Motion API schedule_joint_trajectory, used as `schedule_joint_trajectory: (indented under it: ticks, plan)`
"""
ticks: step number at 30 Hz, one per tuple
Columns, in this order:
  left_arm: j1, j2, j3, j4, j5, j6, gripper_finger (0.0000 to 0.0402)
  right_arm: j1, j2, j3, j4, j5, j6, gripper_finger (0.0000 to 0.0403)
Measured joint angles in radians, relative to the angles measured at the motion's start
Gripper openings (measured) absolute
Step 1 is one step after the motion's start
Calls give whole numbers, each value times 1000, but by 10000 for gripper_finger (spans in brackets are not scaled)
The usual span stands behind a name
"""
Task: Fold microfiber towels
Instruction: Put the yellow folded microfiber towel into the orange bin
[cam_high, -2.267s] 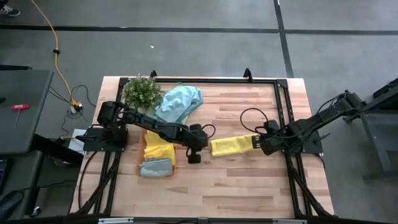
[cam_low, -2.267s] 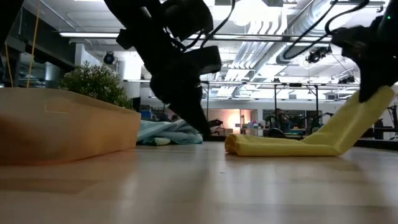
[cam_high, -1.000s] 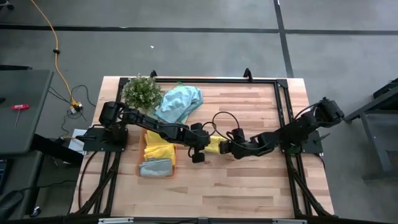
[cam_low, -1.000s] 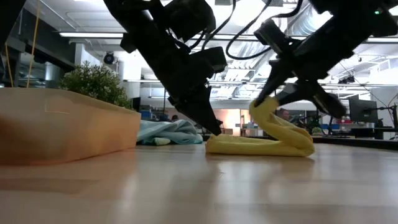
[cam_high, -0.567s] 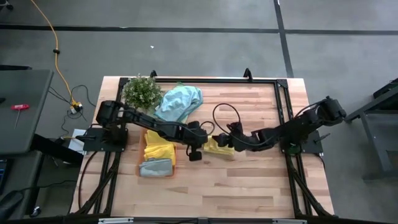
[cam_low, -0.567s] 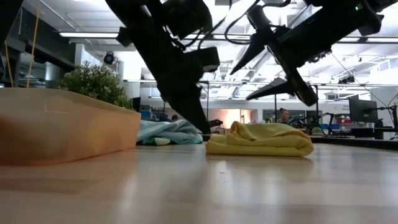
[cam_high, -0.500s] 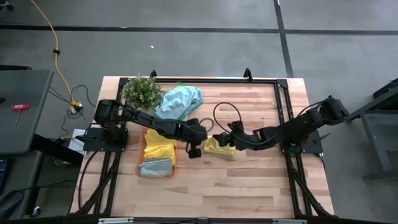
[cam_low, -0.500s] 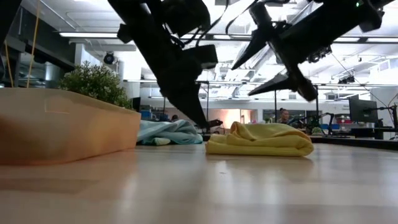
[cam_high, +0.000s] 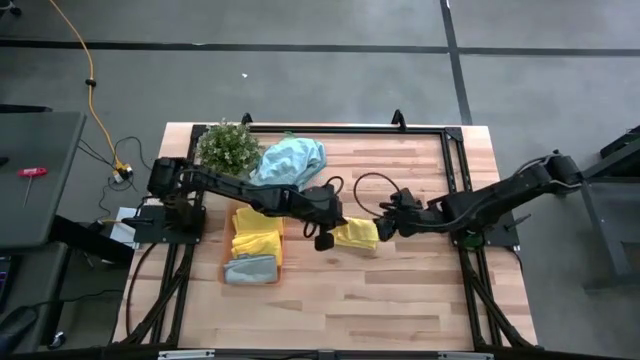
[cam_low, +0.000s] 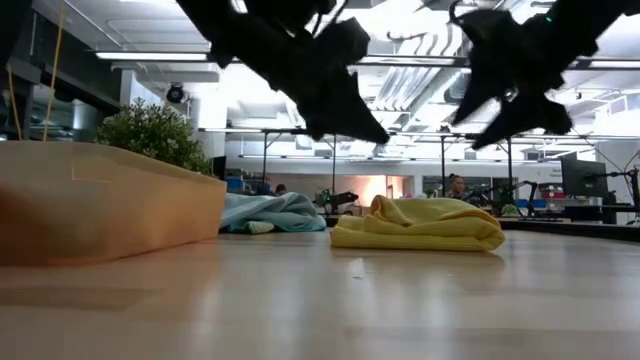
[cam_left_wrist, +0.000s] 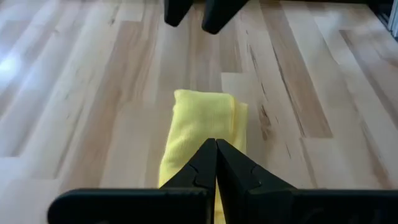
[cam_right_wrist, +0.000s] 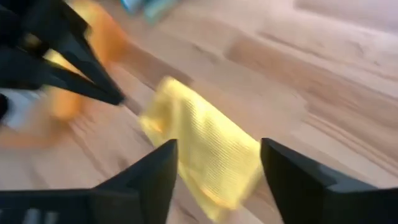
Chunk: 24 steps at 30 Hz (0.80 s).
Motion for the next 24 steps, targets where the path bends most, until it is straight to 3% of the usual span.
schedule_joint_trajectory:
  ticks: [10, 12, 18, 24]
  plan:
    - [-17, 144, -1, 63, -44, 18, 0, 0, 56, -1, -52, -27, -22, 15]
    - [-19, 164, -1, 39, -69, 15, 0, 0, 56, -1, -51, -21, -23, 13]
    - [-21, 163, -1, -153, -125, -4, 0, 0, 56, -1, -64, -23, -22, 58]
    - [-21, 121, -1, -309, -164, -4, 0, -4, 56, -1, -70, -36, -23, 64]
